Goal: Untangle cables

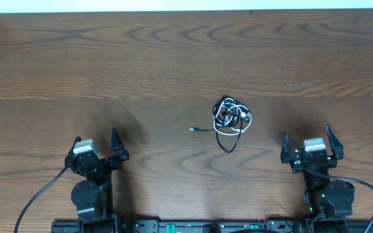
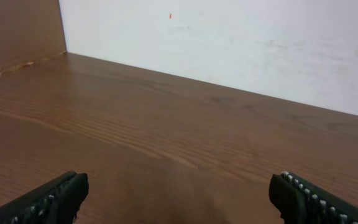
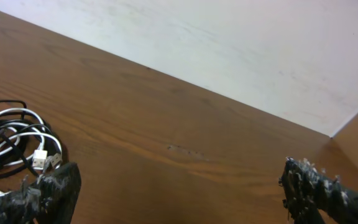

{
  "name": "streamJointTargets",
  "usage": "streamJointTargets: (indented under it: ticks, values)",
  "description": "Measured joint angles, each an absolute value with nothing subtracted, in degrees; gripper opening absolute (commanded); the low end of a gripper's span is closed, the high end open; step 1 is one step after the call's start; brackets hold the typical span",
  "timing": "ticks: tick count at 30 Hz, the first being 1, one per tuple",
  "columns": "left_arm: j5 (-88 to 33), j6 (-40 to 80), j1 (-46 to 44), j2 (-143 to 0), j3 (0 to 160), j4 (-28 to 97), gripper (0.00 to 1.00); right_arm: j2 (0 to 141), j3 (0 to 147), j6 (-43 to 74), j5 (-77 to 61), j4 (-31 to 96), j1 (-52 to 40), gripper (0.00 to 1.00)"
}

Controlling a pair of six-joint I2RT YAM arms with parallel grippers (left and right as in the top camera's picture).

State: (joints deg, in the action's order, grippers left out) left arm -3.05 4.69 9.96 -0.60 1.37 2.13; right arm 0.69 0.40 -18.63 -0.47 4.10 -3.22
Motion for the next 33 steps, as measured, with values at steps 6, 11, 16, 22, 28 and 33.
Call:
streamJointTargets:
  ticks: [6, 11, 16, 22, 28, 33]
  values:
    - [-3.05, 4.69, 9.96, -0.6, 1.41, 2.2, 0.98, 0.69, 0.4, -15.35, -0.4, 1.58, -3.22, 0.99]
    - [-3.01, 4.71, 9.96, -1.26, 1.91, 3.05, 0.98, 0.69, 0.4, -11.11, 1.34, 1.02, -3.22, 0.99]
    - [-3.03, 5.63, 9.96, -6.85, 4.23, 7.22, 0.98, 1.15, 0.54, -8.8, 2.85, 1.89, -3.22, 0.99]
    - [-5.32, 6.22, 9.96, -20.38, 12.47, 8.58, 0.98, 6.9, 3.64, -6.42, 3.57, 5.91, -3.22, 0.99]
    - [-10.44, 6.22, 9.96, -34.94, 23.11, 12.36, 0.98, 18.55, 11.51, -5.89, 3.66, 8.6, -3.22, 0.99]
    - [-13.63, 6.15, 8.56, -46.48, 32.82, 21.26, 0.98, 30.7, 19.18, -5.61, 3.03, 11.42, -3.22, 0.99]
